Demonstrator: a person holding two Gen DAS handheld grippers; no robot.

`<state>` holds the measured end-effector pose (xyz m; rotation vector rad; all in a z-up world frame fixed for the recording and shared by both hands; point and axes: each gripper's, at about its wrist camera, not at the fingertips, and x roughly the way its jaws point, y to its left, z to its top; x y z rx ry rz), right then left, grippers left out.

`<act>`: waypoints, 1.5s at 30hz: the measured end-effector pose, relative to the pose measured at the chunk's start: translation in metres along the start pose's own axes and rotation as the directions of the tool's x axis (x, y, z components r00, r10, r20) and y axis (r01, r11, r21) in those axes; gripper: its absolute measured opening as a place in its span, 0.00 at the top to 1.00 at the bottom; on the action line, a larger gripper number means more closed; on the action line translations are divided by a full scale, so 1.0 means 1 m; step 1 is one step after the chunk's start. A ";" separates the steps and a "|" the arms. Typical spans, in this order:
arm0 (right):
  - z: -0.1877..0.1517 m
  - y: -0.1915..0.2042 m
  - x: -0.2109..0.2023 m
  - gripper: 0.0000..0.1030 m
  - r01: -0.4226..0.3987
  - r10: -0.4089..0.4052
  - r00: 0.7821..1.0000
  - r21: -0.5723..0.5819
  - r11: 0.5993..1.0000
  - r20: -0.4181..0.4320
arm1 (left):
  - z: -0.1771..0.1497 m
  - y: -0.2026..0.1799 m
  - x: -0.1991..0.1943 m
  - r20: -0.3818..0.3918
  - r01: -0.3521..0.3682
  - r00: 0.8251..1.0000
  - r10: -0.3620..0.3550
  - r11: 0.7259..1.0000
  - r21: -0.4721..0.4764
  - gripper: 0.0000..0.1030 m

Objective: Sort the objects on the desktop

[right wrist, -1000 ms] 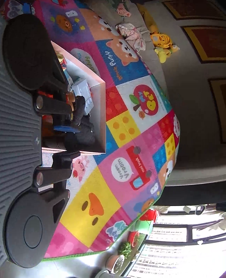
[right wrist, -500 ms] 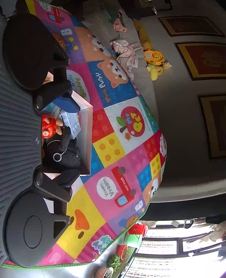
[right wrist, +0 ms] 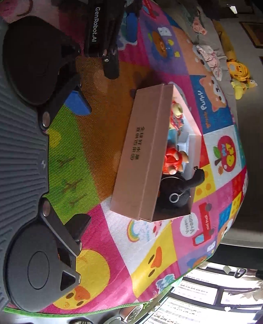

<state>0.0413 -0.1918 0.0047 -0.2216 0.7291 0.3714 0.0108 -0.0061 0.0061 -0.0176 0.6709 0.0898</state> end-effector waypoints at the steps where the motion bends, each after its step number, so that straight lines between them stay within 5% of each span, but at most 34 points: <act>1: 0.000 0.001 0.003 0.00 -0.001 0.001 1.000 0.010 1.000 0.002 | 0.001 -0.001 0.002 -0.005 -0.008 1.000 0.008 1.000 -0.001 0.00; 7: 0.012 -0.012 0.019 0.00 -0.018 0.019 1.000 0.090 0.996 -0.011 | 0.006 -0.005 0.018 -0.028 -0.043 0.999 0.043 0.999 -0.003 0.00; 15: 0.003 -0.018 0.018 0.00 -0.035 0.026 0.997 0.131 0.991 0.072 | 0.005 -0.005 0.018 -0.026 -0.038 0.999 0.038 0.999 -0.013 0.00; 45: 0.010 -0.019 0.028 0.00 0.017 -0.024 0.998 0.123 0.992 0.056 | 0.004 -0.004 0.018 -0.026 -0.038 0.999 0.038 0.999 -0.015 0.00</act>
